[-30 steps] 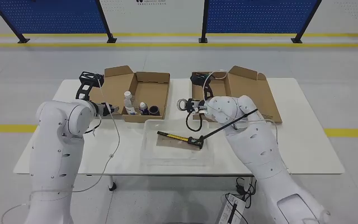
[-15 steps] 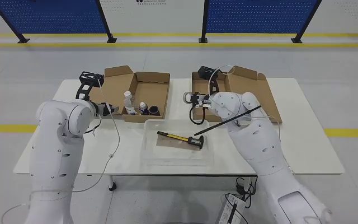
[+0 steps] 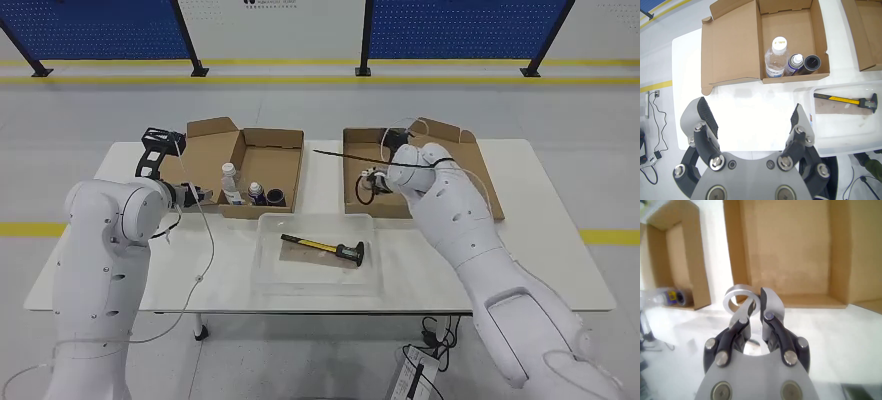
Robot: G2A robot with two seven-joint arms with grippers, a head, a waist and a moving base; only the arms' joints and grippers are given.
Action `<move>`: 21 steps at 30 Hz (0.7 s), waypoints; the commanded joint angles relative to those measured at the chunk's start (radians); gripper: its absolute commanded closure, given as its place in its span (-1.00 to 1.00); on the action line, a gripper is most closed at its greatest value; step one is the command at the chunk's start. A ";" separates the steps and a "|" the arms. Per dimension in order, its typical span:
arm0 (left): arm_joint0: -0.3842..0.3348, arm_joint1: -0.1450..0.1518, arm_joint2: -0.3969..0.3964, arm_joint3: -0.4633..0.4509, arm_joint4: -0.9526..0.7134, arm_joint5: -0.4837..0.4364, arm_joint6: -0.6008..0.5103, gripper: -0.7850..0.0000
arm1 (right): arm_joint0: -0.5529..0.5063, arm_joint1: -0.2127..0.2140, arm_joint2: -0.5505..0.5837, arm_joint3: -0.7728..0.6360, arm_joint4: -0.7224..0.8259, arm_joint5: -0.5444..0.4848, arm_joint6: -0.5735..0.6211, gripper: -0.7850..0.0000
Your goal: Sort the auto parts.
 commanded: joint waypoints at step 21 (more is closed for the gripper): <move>0.000 0.000 0.000 0.000 0.000 0.000 0.000 -1.00 | 0.152 -0.123 -0.083 0.436 0.096 -0.073 -0.133 1.00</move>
